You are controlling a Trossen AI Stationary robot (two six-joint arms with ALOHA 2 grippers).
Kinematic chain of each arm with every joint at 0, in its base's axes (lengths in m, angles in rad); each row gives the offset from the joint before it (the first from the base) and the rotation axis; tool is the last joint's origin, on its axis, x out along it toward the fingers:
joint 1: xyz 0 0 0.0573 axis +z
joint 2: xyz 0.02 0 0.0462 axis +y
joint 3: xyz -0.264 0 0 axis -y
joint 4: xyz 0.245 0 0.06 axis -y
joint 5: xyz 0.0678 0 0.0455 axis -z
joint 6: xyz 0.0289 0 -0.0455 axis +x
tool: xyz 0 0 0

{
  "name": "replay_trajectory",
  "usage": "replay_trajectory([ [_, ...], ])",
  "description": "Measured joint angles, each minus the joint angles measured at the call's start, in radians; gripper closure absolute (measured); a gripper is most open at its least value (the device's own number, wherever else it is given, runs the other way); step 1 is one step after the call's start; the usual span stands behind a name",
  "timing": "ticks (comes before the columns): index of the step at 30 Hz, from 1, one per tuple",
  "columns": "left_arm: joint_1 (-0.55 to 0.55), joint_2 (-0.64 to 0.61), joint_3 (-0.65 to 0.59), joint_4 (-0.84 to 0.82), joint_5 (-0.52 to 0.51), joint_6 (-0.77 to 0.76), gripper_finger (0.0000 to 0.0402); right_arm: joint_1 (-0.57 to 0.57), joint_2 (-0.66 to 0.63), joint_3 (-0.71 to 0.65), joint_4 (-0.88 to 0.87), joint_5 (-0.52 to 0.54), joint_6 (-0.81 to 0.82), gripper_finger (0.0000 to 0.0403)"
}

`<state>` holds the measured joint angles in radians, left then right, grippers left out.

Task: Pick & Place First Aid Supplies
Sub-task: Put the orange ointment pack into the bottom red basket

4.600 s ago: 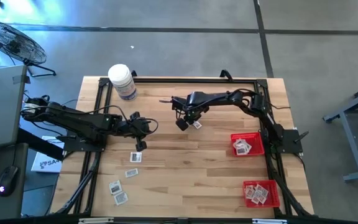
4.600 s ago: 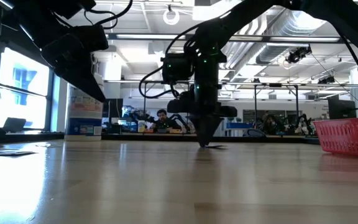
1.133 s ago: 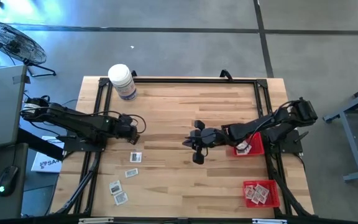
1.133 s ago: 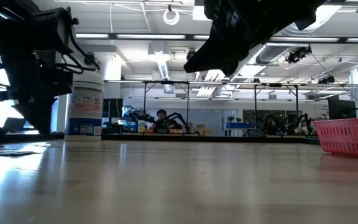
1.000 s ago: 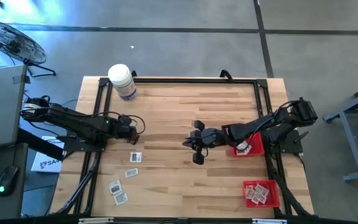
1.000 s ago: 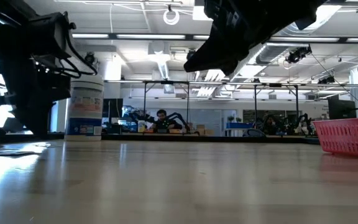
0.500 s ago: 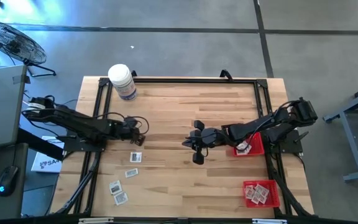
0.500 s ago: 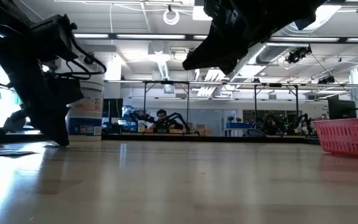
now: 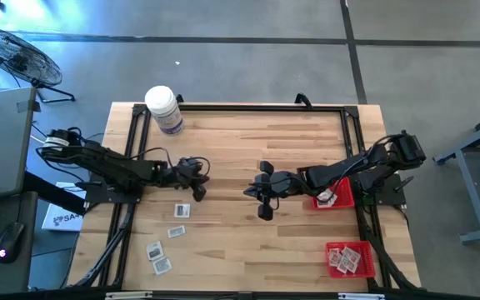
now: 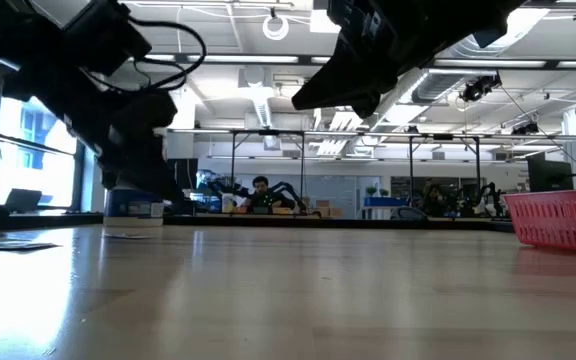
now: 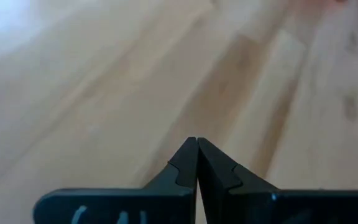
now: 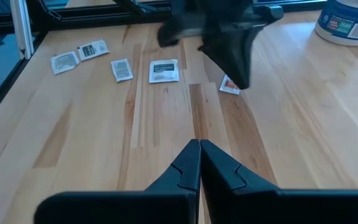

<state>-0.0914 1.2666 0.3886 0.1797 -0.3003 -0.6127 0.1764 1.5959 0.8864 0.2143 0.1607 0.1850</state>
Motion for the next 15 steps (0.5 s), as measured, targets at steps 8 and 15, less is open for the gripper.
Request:
replay_trajectory([
  [8, -0.001, -0.097, 0.14, -0.604, 0.053, 0.011, 0.0401, 0.0, 0.0, 0.0, 0.004, 0.001, 0.024, 0.0402],
  [15, 0.0, -0.104, 0.099, -0.667, -0.047, -0.078, 0.0401, 0.0, 0.0, 0.0, 0.015, 0.047, 0.024, 0.04],
])
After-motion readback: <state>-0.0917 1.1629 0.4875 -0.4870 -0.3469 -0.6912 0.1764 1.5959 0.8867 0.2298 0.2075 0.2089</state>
